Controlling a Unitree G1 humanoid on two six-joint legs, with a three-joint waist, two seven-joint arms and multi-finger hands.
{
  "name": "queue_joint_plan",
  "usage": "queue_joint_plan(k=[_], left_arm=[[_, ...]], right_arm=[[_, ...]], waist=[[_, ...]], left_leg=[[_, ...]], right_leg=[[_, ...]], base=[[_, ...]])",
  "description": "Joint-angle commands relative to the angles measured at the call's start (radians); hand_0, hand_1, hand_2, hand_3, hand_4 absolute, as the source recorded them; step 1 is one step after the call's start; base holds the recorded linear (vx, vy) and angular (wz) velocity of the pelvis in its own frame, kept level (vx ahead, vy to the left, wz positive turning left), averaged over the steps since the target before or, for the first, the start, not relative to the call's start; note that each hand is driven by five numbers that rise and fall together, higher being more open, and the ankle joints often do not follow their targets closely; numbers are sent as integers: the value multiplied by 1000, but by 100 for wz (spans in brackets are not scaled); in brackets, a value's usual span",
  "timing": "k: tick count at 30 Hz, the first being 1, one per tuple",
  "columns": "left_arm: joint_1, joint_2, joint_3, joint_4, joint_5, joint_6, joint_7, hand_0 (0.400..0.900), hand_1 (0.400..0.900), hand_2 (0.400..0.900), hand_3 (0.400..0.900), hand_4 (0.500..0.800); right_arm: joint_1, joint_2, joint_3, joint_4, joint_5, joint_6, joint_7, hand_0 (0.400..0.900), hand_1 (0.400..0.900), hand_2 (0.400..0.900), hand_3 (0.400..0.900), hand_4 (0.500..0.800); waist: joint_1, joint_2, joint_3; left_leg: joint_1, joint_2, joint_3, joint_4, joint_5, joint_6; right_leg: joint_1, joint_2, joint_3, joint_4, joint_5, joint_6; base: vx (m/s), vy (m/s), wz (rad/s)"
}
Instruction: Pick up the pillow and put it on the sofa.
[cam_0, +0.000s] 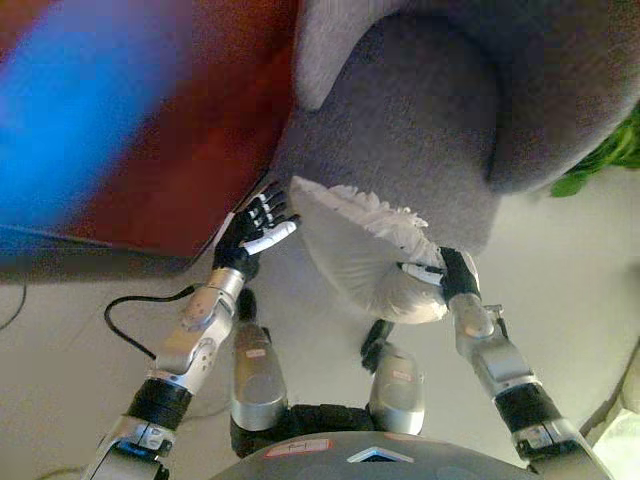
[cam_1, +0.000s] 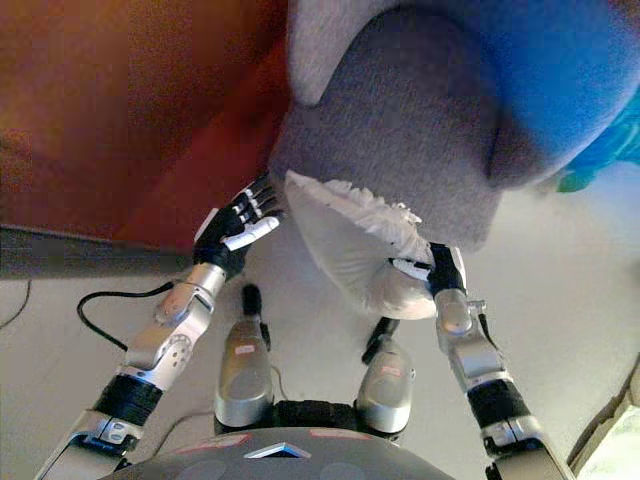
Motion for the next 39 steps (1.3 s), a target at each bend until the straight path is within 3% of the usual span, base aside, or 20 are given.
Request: queue_joint_plan(k=[1, 6, 13, 16, 27, 37, 39], left_arm=[[29, -34, -8, -87, 33, -50, -31, 900, 900, 900, 900, 800], [25, -41, 22, -71, 33, -39, -13, 900, 900, 900, 900, 800], [28, -41, 47, -25, 50, -13, -16, 900, 900, 900, 900, 800], [34, -39, 51, -6, 36, -16, -18, 900, 900, 900, 900, 800], [122, -13, 76, -57, 38, 5, -56, 900, 900, 900, 900, 800], [200, 97, 106, -137, 29, 83, -110, 900, 900, 900, 900, 800], [215, 115, 122, -150, 27, 97, -122, 900, 900, 900, 900, 800]], right_arm=[[-89, -119, -120, -213, -215, -194, -50, 400, 400, 400, 400, 500], [-84, -151, -163, -309, -281, -241, -58, 400, 400, 400, 400, 500], [-93, -233, -285, -395, -147, -330, -51, 400, 400, 400, 400, 500], [-107, -266, -306, -385, -78, -327, -29, 400, 400, 400, 400, 500], [-244, -353, -294, -239, -42, -222, 7, 400, 400, 400, 400, 500], [-547, -433, -133, 268, 51, -27, -33, 400, 400, 400, 400, 500], [-589, -443, -107, 368, 74, -20, -31, 400, 400, 400, 400, 500]], waist=[[-28, 30, -250], [-40, 8, -290], [-49, -21, -324], [-41, -23, -332], [36, -43, -349], [179, -58, -324], [200, -47, -321]], left_leg=[[166, -12, 30, -174, 12, 77], [224, -38, 58, -255, 0, 89], [253, -49, 88, -248, -35, 104], [260, -55, 86, -246, -41, 104], [276, -40, 61, -249, -37, 78], [262, -5, 11, -255, -3, 36], [265, 11, -7, -255, -11, 22]], right_leg=[[-1, -36, 28, -116, 270, 66], [-26, -28, 24, -126, 355, 66], [-3, -19, 10, -130, 347, 66], [15, -20, -1, -141, 341, 66], [102, -12, -87, -191, 287, 66], [178, 8, -205, -222, 206, 59], [196, 24, -205, -224, 181, 62]], base=[[-83, 99, -45], [-96, 6, -31], [7, -11, -13], [79, 7, -2], [128, -36, 15], [203, -82, 36], [200, -97, 28]])
